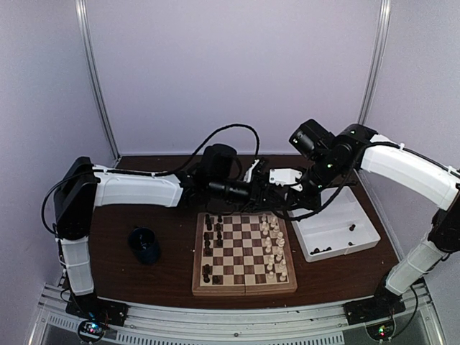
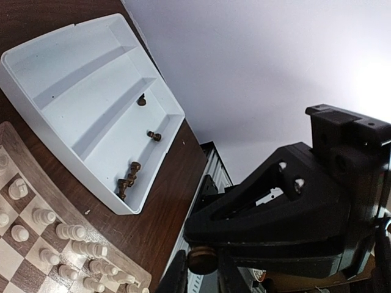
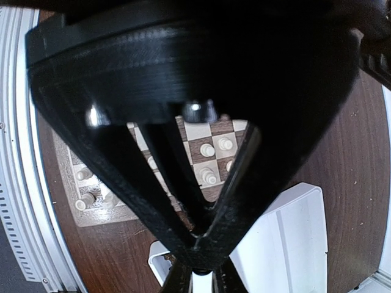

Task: Set up the chess pieces on the board
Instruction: Pass from the right arm to the left

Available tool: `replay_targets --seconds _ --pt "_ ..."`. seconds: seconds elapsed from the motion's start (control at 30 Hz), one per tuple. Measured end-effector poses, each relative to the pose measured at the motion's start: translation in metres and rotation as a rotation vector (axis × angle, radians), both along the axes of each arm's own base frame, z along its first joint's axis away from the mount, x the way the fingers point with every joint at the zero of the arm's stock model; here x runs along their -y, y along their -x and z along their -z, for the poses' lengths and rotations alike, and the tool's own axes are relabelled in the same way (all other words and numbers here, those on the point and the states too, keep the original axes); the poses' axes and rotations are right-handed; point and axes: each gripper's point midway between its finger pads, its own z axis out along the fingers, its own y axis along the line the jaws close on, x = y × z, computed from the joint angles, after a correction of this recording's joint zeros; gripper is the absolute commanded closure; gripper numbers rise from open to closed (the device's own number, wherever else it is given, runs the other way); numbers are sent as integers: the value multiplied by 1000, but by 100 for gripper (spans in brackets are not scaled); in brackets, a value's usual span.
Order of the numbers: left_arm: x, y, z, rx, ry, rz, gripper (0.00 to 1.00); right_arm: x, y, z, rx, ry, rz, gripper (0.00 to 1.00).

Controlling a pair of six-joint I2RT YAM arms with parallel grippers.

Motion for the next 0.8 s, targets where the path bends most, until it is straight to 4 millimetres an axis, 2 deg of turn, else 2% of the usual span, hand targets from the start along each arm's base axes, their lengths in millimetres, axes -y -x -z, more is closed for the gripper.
replay_targets --seconds 0.33,0.37,0.47,0.67,0.8 --pt "1 -2 -4 -5 28 8 93 2 -2 -2 4 5 20 88" --pt "1 -2 -4 -4 31 7 93 2 -2 -2 4 3 23 89" --pt "1 -2 -4 -2 36 5 81 2 -2 -3 4 2 27 90" --pt "1 -4 -6 7 48 2 75 -1 -2 -6 6 -12 22 90" --pt "1 -5 -8 9 56 2 86 -1 -3 -9 8 -14 24 90"
